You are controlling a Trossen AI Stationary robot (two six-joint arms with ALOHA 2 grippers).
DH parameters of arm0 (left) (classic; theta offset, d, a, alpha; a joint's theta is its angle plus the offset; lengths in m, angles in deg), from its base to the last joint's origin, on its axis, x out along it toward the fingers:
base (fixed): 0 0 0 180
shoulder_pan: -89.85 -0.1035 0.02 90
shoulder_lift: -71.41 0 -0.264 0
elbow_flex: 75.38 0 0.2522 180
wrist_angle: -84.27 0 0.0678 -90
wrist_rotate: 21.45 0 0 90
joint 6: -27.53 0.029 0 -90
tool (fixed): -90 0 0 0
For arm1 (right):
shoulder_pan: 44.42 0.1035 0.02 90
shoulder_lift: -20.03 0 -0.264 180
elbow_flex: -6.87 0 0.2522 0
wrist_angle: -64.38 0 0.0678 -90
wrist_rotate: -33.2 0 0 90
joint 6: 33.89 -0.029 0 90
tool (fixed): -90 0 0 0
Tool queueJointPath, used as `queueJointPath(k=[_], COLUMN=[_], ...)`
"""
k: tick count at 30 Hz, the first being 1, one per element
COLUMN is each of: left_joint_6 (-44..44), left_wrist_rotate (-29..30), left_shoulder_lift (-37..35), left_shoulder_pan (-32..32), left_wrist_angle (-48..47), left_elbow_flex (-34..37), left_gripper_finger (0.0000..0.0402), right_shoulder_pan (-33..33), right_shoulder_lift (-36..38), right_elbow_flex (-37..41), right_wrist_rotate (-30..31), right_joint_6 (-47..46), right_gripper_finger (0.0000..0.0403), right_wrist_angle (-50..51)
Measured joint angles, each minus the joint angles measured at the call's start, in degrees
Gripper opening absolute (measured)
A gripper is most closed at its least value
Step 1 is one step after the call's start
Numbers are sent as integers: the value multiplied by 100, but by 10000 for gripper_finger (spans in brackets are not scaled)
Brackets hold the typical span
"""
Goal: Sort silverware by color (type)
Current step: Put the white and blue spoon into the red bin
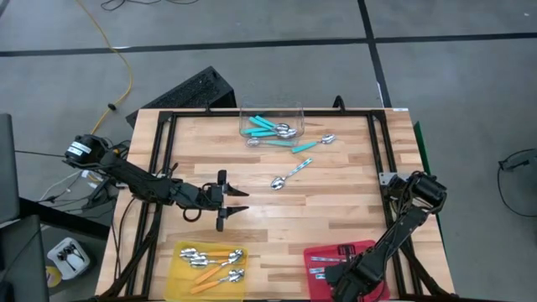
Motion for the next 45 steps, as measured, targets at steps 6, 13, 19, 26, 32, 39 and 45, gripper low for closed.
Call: queueJointPath(k=[6, 13, 19, 26, 32, 39, 45], left_joint_6=[22, 19, -68, -72, -83, -85, -85], left_wrist_rotate=[26, 36, 35, 35, 33, 31, 31], left_shoulder_lift=[0, 0, 0, 0, 0, 0, 0], left_shoulder_pan=[0, 0, 0, 0, 0, 0, 0], left_wrist_angle=[2, 0, -48, -85, -85, -85, -83], left_elbow_flex=[0, 0, 0, 0, 0, 0, 0], left_gripper_finger=[167, 167, 167, 167, 167, 167, 167], right_shoulder_pan=[-2, -2, -2, -2, -2, -2, -2], right_shoulder_lift=[0, 0, 0, 0, 0, 0, 0], right_elbow_flex=[-2, -2, -2, -2, -2, -4, -4], right_wrist_rotate=[12, 319, 431, 431, 428, 428, 426], right_joint_6=[1, 45, 45, 43, 1, 2, 1], right_gripper_finger=[45, 58, 61, 63, 64, 69, 105], right_wrist_angle=[-26, -23, -7, 22, 28, 48, 148])
